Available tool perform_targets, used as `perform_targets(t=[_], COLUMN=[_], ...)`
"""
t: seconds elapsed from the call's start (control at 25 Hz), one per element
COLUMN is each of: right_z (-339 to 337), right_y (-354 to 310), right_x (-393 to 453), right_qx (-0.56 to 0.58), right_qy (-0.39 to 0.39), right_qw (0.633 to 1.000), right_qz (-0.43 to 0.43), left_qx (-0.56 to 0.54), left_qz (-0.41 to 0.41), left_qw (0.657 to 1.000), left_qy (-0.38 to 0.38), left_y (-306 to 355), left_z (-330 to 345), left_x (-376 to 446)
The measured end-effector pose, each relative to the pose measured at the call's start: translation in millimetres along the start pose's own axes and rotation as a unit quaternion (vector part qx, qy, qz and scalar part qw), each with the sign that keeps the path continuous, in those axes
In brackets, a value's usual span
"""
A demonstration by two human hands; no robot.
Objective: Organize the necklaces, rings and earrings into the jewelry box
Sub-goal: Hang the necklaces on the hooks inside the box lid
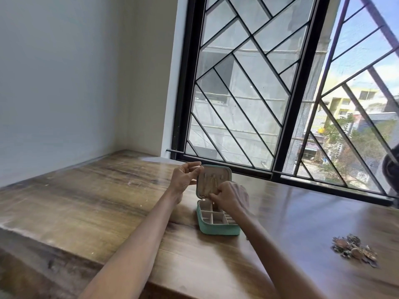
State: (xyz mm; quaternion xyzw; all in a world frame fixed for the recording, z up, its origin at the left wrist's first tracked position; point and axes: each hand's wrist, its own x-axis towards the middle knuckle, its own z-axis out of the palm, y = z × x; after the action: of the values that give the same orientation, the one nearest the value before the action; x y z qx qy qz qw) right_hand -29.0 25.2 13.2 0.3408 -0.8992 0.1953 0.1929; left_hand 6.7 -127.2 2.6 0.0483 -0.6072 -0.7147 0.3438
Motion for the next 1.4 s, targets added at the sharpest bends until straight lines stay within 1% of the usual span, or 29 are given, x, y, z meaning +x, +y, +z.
perform_targets(t=[0.16,0.32,0.48,0.6,0.72,0.84,1.0,1.16,1.24,1.4], right_z=[-4,-5,-4,-6,-1,4,11,16,17,15], right_y=[-2,0,-2,-3,-1,-1,0,4,6,11], right_x=[-3,-5,-8,-9,-4,7,15,13,13,15], right_qx=[0.022,0.007,-0.024,-0.035,-0.029,0.016,-0.008,-0.064,-0.065,-0.013], right_qy=[-0.007,0.011,0.037,0.042,0.094,0.157,0.159,0.197,0.195,0.162], right_qw=[1.0,1.0,0.998,0.997,0.994,0.986,0.986,0.974,0.973,0.983], right_qz=[0.002,-0.012,-0.048,-0.062,-0.056,-0.043,-0.057,-0.091,-0.101,-0.079], left_qx=[0.014,0.013,0.003,0.001,0.003,0.013,0.014,0.011,0.012,0.016], left_qz=[-0.003,-0.002,0.002,0.002,0.002,0.003,0.005,0.007,0.006,0.008], left_qw=[1.0,1.0,1.0,1.0,1.0,1.0,1.0,1.0,1.0,1.0], left_qy=[-0.006,-0.004,0.01,0.01,0.009,0.01,0.011,0.01,0.01,0.013], left_y=[-1,1,3,4,4,4,4,4,3,3], left_z=[0,1,1,1,1,2,2,2,2,1], left_x=[-1,-2,-3,-4,-4,-4,-2,-2,-2,-1])
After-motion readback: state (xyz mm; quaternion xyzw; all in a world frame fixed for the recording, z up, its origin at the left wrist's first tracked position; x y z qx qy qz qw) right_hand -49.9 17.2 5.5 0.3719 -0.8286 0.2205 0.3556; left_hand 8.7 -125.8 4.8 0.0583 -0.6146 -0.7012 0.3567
